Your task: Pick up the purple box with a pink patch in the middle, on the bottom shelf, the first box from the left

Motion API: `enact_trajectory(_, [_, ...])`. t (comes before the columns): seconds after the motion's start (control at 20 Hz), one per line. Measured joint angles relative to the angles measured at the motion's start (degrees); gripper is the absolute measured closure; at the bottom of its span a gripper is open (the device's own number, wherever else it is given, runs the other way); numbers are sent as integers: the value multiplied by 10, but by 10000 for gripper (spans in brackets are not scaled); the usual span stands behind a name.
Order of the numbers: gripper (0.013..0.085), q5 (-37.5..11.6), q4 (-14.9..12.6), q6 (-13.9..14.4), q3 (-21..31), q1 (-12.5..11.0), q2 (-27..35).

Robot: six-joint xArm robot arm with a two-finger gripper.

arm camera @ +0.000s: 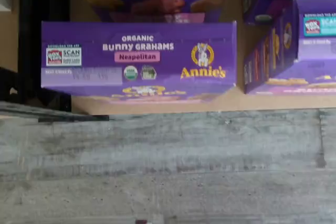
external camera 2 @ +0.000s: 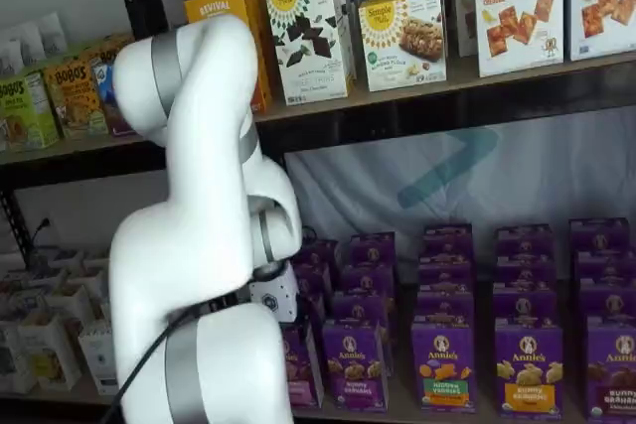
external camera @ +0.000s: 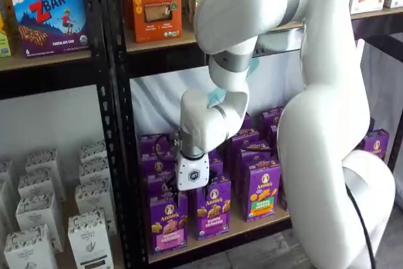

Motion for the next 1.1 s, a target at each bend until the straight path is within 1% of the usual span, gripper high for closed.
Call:
enact_trajectory(0.15, [130,-6,16,-17,-12,-1,11])
enact_trajectory(0.3, [130,-8,18,-21,-23,-3,19])
enact_trajectory(0.4, [130,-2,31,-36,-32,-6,24])
enact_trajectory(0.55, [130,-2,39,-47,-46,-8,33])
enact_trajectory(0.7, [130,0,66,-72,-65,-7,47])
enact_trajectory(0.8, [130,7,75,-81,-82,-7,59])
enact_trajectory(1.0, [130,18,57,-68,-117,-13,83])
enact_trajectory(1.1, [130,21,52,-66,-131,-16,94])
